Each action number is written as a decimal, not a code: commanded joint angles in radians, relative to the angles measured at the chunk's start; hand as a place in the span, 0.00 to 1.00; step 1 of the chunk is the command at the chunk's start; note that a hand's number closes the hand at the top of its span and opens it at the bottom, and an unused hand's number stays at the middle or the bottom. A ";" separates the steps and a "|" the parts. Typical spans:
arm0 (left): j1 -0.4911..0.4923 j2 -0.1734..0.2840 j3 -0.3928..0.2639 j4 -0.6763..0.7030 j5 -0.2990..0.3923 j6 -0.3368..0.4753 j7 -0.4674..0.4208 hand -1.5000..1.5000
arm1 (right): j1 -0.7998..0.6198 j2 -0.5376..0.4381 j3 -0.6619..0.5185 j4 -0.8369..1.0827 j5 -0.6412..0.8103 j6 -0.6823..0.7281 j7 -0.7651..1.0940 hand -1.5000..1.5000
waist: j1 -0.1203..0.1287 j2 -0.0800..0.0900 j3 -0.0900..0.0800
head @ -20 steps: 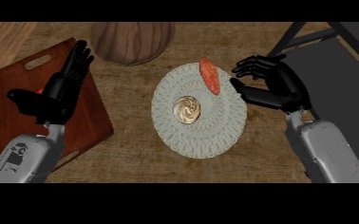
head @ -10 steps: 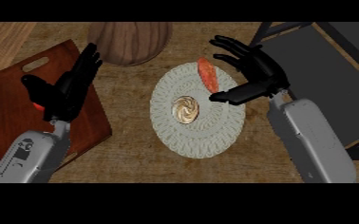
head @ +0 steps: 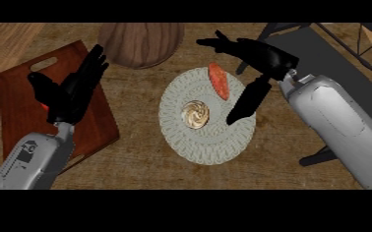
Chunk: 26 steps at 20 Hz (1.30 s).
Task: Pick the cupcake from the placemat and place it in the tiered shelf
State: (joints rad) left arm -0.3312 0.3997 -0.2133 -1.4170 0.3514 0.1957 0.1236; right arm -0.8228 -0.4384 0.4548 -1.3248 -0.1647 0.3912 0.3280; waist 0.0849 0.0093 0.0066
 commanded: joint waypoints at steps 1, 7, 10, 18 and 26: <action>-0.017 -0.010 -0.006 -0.012 -0.001 0.010 0.024 0.50 | -0.181 -0.032 0.169 -0.033 0.196 0.094 0.068 0.00 | 0.003 -0.013 -0.012; 0.011 0.034 0.068 -0.019 0.024 -0.017 0.017 0.50 | -0.260 0.217 0.258 0.028 0.294 0.082 0.209 0.00 | -0.052 -0.009 -0.008; 0.010 0.030 0.085 -0.001 0.012 -0.016 0.028 0.50 | -0.232 0.239 0.277 0.111 0.368 0.119 0.134 0.00 | -0.067 -0.006 -0.007; 0.094 0.017 0.103 -0.069 -0.006 -0.012 0.028 0.50 | -0.228 0.312 0.343 0.132 0.500 0.198 0.261 0.00 | -0.075 -0.011 -0.007; 0.072 -0.027 0.118 -0.039 -0.056 -0.034 0.019 0.50 | -0.170 0.318 0.297 0.139 0.648 0.252 0.198 0.00 | -0.081 -0.009 -0.007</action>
State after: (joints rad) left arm -0.2658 0.3943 -0.1007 -1.4562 0.3180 0.1683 0.1491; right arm -1.0243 -0.1165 0.7694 -1.1908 0.4095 0.6271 0.5657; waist 0.0049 0.0000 -0.0002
